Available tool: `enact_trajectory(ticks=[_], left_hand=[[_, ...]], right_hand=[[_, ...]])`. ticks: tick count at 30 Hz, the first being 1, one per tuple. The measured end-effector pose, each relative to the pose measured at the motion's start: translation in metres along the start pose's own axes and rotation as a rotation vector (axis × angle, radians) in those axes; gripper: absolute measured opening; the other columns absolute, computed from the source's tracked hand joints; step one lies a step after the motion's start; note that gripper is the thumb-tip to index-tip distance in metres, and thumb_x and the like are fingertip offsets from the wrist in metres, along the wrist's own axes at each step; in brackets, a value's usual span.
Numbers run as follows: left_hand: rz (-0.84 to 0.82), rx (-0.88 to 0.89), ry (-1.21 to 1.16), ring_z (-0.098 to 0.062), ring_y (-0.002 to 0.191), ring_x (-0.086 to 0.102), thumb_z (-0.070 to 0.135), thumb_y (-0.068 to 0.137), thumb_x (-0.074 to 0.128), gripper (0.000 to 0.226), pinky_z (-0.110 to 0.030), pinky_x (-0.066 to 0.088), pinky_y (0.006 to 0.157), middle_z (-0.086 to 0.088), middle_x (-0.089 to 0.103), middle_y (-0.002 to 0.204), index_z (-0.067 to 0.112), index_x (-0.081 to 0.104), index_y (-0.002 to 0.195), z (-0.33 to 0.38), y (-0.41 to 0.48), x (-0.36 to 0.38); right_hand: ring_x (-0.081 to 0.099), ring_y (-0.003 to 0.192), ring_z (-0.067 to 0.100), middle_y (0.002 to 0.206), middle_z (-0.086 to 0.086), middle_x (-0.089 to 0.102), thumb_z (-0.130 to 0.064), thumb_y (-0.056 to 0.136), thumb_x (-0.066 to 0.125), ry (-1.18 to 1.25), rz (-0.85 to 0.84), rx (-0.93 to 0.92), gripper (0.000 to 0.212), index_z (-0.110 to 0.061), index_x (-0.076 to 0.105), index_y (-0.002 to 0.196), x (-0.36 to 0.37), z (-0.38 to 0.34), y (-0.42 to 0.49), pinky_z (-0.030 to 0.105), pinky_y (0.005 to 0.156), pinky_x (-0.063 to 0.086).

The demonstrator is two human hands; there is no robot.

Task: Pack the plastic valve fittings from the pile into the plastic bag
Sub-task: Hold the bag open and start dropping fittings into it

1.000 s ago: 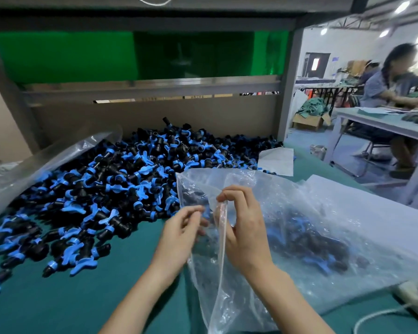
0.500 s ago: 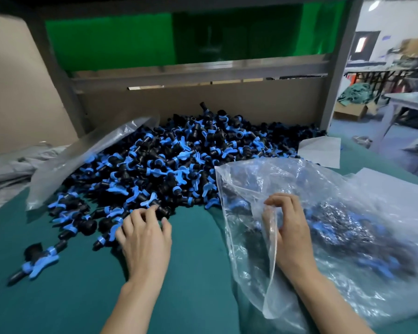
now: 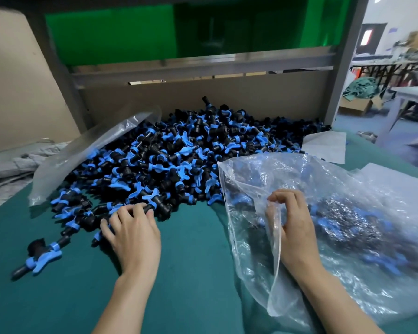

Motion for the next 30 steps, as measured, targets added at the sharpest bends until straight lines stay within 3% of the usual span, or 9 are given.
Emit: enact_trajectory(ticks=[5, 8, 10, 13, 16, 20, 24, 27, 30], left_hand=[[0.131, 0.032, -0.206, -0.037, 0.106, 0.05, 0.018, 0.098, 0.053, 0.022, -0.053, 0.033, 0.103, -0.014, 0.063, 0.105, 0.008, 0.06, 0.117, -0.003, -0.003, -0.022], [0.111, 0.046, -0.418, -0.034, 0.107, 0.048, 0.025, 0.1, 0.045, 0.027, -0.048, 0.034, 0.095, -0.01, 0.063, 0.108, 0.01, 0.057, 0.119, 0.006, -0.006, -0.027], [0.011, -0.02, -0.649, -0.027, 0.106, 0.049, 0.033, 0.101, 0.04, 0.026, -0.04, 0.04, 0.09, 0.0, 0.057, 0.105, 0.021, 0.054, 0.119, 0.013, -0.011, -0.02], [-0.228, -0.212, -1.163, -0.005, 0.091, 0.058, 0.031, 0.104, 0.041, 0.015, -0.021, 0.045, 0.079, 0.018, 0.066, 0.091, 0.034, 0.056, 0.108, 0.027, -0.023, 0.001], [-0.442, -0.372, -1.515, -0.009, 0.088, 0.059, 0.022, 0.104, 0.045, 0.018, -0.03, 0.047, 0.079, 0.01, 0.067, 0.083, 0.02, 0.063, 0.107, 0.04, -0.032, 0.02], [-0.491, -0.403, -1.551, -0.008, 0.083, 0.062, 0.017, 0.103, 0.046, 0.019, -0.029, 0.047, 0.072, 0.006, 0.068, 0.083, 0.017, 0.063, 0.111, 0.042, -0.034, 0.026], [-0.372, -0.278, -1.287, 0.0, 0.082, 0.064, 0.021, 0.102, 0.05, 0.017, -0.017, 0.049, 0.07, 0.008, 0.069, 0.092, 0.035, 0.058, 0.108, 0.036, -0.03, 0.018], [-0.33, -0.172, -1.154, 0.004, 0.094, 0.063, 0.024, 0.101, 0.052, 0.02, -0.016, 0.048, 0.079, 0.01, 0.067, 0.106, 0.043, 0.056, 0.105, 0.037, -0.03, 0.012], [-0.305, -0.107, -1.074, 0.005, 0.086, 0.06, 0.025, 0.1, 0.053, 0.021, -0.007, 0.043, 0.068, 0.013, 0.067, 0.101, 0.045, 0.058, 0.103, 0.038, -0.031, 0.009]], right_hand=[[0.053, 0.096, 0.014, 0.108, -0.006, 0.05, -0.01, 0.092, 0.065, 0.001, 0.0, -0.001, 0.017, -0.015, 0.057, 0.105, -0.001, -0.002, 0.0, 0.034, 0.085, 0.047], [0.053, 0.096, 0.014, 0.108, -0.006, 0.051, -0.008, 0.091, 0.066, 0.005, -0.001, 0.0, 0.018, -0.015, 0.058, 0.106, 0.0, -0.003, 0.001, 0.035, 0.084, 0.048], [0.053, 0.096, 0.014, 0.108, -0.006, 0.051, -0.009, 0.092, 0.066, 0.01, -0.006, -0.001, 0.017, -0.015, 0.058, 0.106, 0.0, -0.004, 0.001, 0.036, 0.083, 0.049], [0.053, 0.097, 0.013, 0.109, -0.006, 0.051, -0.009, 0.091, 0.065, 0.006, -0.014, -0.003, 0.018, -0.015, 0.058, 0.107, 0.0, -0.004, 0.001, 0.035, 0.085, 0.048], [0.053, 0.096, 0.013, 0.107, -0.007, 0.051, -0.011, 0.092, 0.065, 0.009, -0.008, 0.002, 0.017, -0.017, 0.057, 0.106, -0.001, -0.005, 0.001, 0.034, 0.084, 0.048], [0.054, 0.095, 0.013, 0.107, -0.007, 0.051, -0.012, 0.093, 0.065, 0.011, -0.007, -0.004, 0.016, -0.017, 0.057, 0.106, 0.0, -0.004, 0.001, 0.036, 0.083, 0.049], [0.053, 0.095, 0.013, 0.107, -0.007, 0.05, -0.013, 0.094, 0.063, 0.01, -0.001, -0.01, 0.015, -0.017, 0.056, 0.106, -0.001, -0.005, 0.001, 0.037, 0.083, 0.049], [0.053, 0.095, 0.014, 0.106, -0.007, 0.05, -0.013, 0.094, 0.063, 0.014, -0.003, -0.012, 0.015, -0.017, 0.056, 0.106, -0.001, -0.005, 0.001, 0.037, 0.082, 0.049], [0.054, 0.095, 0.014, 0.107, -0.007, 0.05, -0.012, 0.094, 0.063, 0.019, -0.008, -0.005, 0.015, -0.017, 0.056, 0.106, -0.001, -0.005, 0.001, 0.038, 0.081, 0.049]])
Point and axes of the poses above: each hand's wrist, its own y-axis towards the middle knuckle, its own x-axis out of the palm, z = x × y, the point moved 7 cm from there along y, towards the middle knuckle
